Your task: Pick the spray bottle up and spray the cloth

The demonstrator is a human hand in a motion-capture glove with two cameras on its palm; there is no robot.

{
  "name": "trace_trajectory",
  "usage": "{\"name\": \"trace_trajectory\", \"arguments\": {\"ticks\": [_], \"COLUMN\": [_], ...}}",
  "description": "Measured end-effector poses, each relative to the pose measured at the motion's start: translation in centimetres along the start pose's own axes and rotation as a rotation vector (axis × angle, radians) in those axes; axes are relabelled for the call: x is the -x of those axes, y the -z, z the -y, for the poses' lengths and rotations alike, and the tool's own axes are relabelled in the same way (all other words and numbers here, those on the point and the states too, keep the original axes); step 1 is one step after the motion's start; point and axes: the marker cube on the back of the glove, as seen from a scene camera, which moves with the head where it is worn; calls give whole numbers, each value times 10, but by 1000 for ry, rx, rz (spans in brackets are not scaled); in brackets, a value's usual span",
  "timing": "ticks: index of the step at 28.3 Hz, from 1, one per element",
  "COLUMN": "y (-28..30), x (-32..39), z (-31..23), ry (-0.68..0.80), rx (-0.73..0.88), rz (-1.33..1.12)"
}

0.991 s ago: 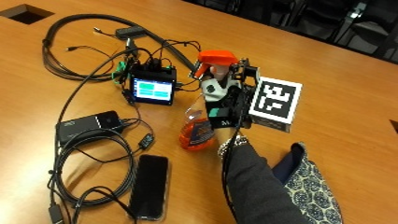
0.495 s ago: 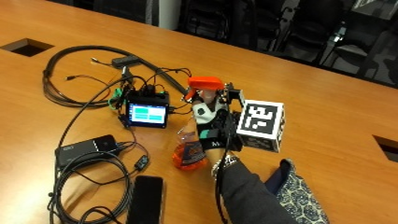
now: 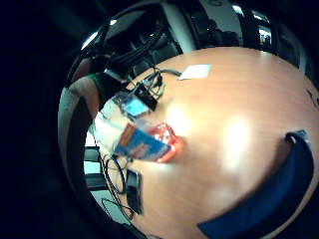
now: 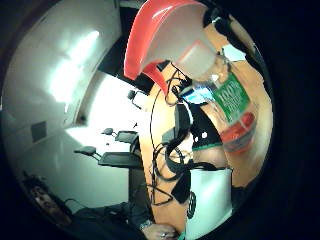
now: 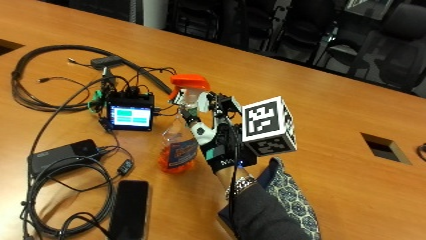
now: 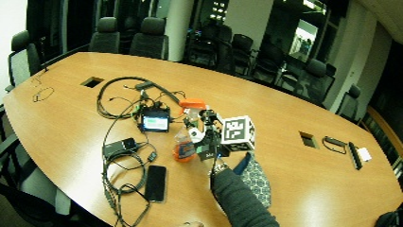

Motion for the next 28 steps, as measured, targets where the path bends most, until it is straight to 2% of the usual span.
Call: {"name": "trace_trajectory", "arguments": {"ticks": [5,11,18,22,28], "y": [6,25,62,86,120], "x": [17,26,16,6,-16], "z": [-2,-15,-69,-98,-138], "ry": [-50,-20,20,32,-38], "rx": [176,333,544,551,492], "rz": [-138,-328,-622,-719,-745]}}
